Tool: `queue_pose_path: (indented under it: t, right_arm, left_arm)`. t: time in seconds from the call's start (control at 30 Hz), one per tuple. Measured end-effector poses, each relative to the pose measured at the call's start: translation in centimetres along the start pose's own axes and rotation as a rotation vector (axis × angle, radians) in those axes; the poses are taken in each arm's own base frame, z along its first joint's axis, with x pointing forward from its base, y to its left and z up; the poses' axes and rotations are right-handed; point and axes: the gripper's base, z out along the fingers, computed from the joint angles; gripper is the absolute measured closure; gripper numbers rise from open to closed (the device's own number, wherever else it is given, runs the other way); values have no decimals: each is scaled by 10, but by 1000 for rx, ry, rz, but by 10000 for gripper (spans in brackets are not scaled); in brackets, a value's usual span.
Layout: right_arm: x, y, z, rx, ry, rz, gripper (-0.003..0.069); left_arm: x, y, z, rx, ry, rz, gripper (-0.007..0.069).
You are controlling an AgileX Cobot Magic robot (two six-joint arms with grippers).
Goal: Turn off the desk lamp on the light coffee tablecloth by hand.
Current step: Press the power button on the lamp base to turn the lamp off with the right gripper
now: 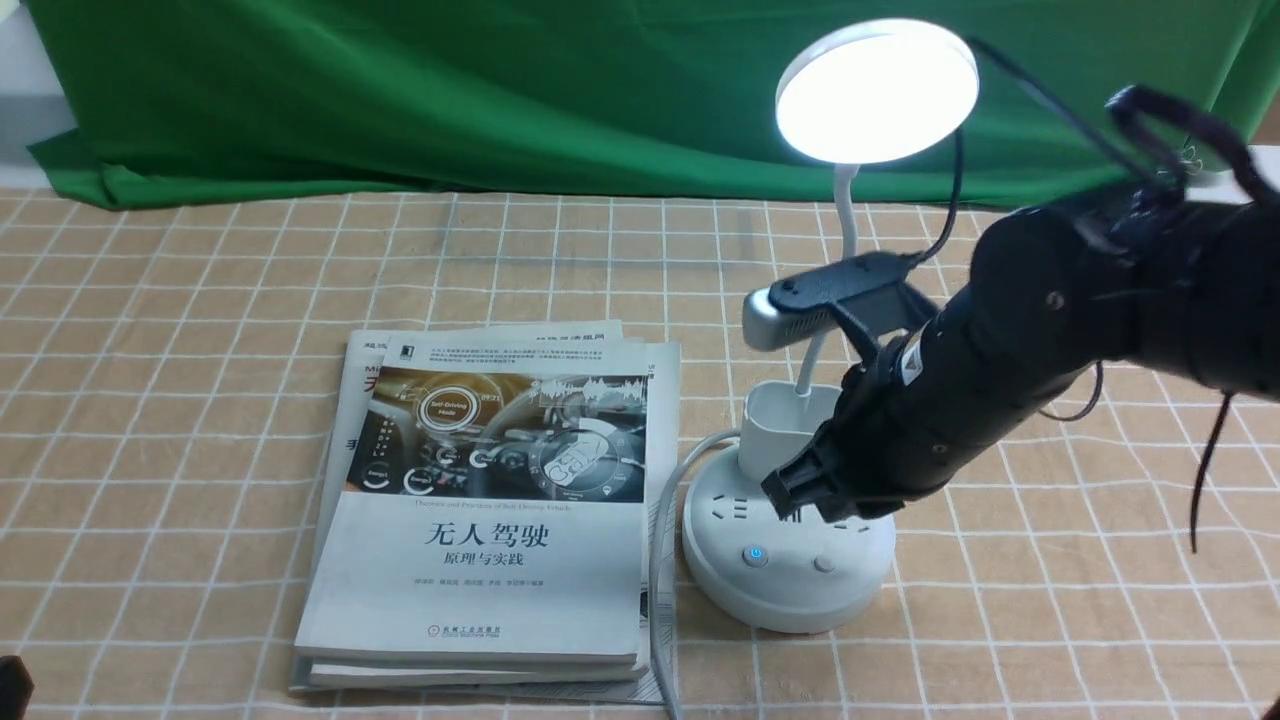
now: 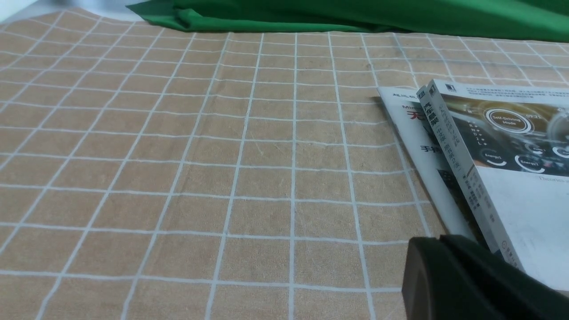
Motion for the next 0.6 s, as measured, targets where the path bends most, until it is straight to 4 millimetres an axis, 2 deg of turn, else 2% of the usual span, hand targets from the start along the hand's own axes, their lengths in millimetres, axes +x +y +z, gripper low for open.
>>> queue_pose_path:
  t: [0.1, 0.37, 0.6]
  right_arm:
    - [0, 0, 6, 0, 16, 1, 624]
    - [4, 0, 46, 1, 122, 17, 624]
    - [2, 0, 46, 1, 119, 25, 622]
  left_arm:
    - [0, 0, 0, 0, 0, 0, 620]
    - [0, 0, 0, 0, 0, 0, 620]
    - [0, 0, 0, 0, 0, 0, 620]
